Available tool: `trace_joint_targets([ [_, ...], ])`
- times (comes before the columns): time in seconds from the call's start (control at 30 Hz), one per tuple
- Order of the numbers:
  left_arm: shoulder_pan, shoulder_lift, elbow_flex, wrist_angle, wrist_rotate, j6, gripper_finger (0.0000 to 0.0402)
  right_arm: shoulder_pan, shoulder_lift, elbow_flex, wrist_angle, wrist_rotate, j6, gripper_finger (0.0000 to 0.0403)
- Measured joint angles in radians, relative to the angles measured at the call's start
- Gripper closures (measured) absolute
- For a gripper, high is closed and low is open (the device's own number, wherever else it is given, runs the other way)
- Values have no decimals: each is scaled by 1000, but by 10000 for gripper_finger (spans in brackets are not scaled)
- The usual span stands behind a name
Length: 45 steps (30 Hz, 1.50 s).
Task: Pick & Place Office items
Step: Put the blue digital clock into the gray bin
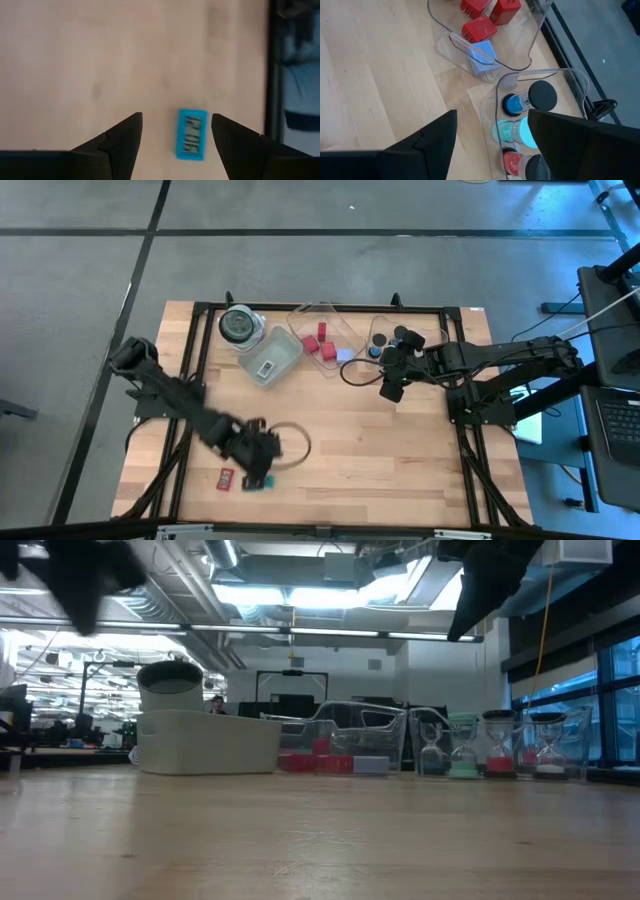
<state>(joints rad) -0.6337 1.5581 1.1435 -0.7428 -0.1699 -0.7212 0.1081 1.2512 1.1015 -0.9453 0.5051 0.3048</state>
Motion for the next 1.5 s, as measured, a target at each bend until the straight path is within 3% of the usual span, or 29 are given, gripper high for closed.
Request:
trace_joint_targets([
  [0.17,-115,73,0,75,-55,-38,166,0,0,0,3,0,0,154],
  [0.33,-158,154,0,123,-80,-191,166,0,0,0,3,-1,0,154],
  [0.47,-174,216,-1,120,-82,-204,166,0,0,0,5,-4,0,154],
  [0.77,-179,321,-1,111,-55,-57,166,0,0,0,29,-8,0,154],
  [1.03,-178,333,3,113,-49,18,169,0,0,0,32,-8,0,154],
  [1.5,-177,333,5,112,-49,24,258,0,0,0,33,-8,0,154],
])
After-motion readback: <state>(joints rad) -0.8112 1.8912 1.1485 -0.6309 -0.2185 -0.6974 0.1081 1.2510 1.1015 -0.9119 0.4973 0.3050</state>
